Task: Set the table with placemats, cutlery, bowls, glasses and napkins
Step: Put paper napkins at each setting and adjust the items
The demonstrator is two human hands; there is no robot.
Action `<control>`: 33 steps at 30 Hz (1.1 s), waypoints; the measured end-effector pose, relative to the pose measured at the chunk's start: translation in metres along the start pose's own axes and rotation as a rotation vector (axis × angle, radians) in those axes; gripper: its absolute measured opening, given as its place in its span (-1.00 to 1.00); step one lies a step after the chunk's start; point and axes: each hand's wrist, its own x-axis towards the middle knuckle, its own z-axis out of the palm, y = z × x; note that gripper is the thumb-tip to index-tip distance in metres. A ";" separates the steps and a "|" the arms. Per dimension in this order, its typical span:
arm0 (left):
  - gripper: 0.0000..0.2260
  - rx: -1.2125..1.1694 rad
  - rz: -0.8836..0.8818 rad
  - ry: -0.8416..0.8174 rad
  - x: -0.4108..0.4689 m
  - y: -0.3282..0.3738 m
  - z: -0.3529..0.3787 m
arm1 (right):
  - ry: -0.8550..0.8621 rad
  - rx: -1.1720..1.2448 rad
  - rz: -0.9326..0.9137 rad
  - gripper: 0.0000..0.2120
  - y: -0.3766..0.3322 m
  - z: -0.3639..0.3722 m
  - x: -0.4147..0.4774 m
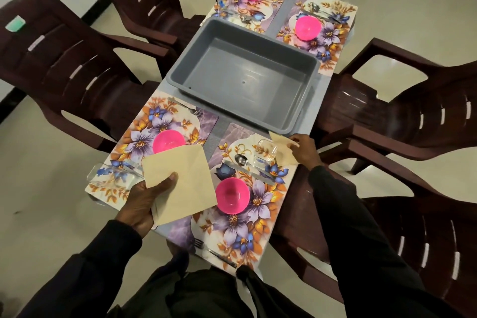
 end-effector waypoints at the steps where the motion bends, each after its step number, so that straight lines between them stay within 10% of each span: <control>1: -0.07 0.005 0.004 0.005 0.000 0.000 -0.001 | -0.004 0.030 0.011 -0.88 0.001 -0.006 0.000; 9: -0.05 0.036 0.010 0.032 -0.003 -0.002 -0.004 | -0.202 0.028 -0.013 -0.81 0.001 -0.001 0.005; 16: -0.53 0.014 0.001 0.062 -0.004 -0.003 -0.006 | -0.032 -0.070 -0.009 -0.80 -0.008 0.027 -0.008; 33: -0.60 0.022 -0.003 0.094 -0.009 0.000 -0.006 | 0.100 -0.409 -0.340 -0.91 0.006 0.041 -0.048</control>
